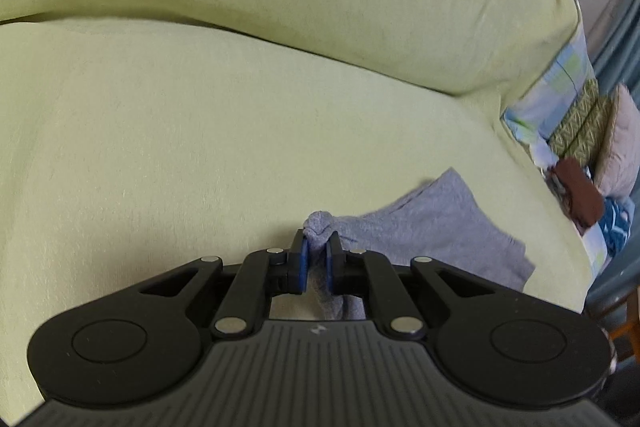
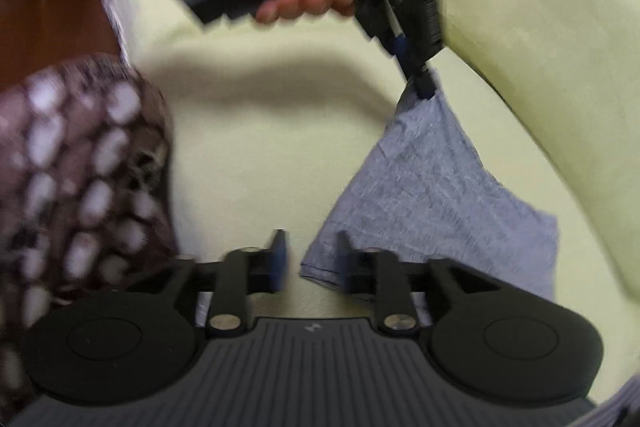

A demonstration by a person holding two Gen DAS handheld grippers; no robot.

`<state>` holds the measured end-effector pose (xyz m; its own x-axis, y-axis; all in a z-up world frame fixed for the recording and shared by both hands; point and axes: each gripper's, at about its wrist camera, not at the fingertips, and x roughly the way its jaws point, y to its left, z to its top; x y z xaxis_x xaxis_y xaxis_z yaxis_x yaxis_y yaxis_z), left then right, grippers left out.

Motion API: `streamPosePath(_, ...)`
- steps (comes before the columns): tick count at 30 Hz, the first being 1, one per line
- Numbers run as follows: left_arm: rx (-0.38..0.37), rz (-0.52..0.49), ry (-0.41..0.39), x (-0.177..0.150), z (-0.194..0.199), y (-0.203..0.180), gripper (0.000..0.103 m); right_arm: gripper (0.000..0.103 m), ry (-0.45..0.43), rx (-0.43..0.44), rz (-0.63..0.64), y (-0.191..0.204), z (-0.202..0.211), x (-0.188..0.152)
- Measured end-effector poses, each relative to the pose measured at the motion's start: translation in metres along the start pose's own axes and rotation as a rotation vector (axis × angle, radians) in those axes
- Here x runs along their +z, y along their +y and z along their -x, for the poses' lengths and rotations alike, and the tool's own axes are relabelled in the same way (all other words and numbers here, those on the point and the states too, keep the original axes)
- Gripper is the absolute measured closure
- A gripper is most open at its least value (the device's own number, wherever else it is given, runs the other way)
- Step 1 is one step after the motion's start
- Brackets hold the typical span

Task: Fold clothes
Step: 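Fold the held edge over with both tools and open them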

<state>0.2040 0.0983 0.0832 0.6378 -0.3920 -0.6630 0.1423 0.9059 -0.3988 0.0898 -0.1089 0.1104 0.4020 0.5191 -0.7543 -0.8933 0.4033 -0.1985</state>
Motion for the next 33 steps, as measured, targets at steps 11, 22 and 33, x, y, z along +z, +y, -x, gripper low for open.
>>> streamPosePath(11, -0.012, 0.064, -0.004, -0.029, -0.010, 0.010, 0.063, 0.064, -0.033, -0.060, -0.382, -0.240, 0.009, -0.040)
streamPosePath(22, -0.079, 0.051, -0.050, -0.029, -0.021, 0.015, 0.060, 0.063, -0.052, 0.183, -0.497, -0.301, -0.074, -0.049)
streamPosePath(33, -0.054, -0.018, -0.088, -0.034, -0.016, 0.015, 0.096, 0.089, -0.062, 0.295, -0.617, -0.307, -0.084, -0.052)
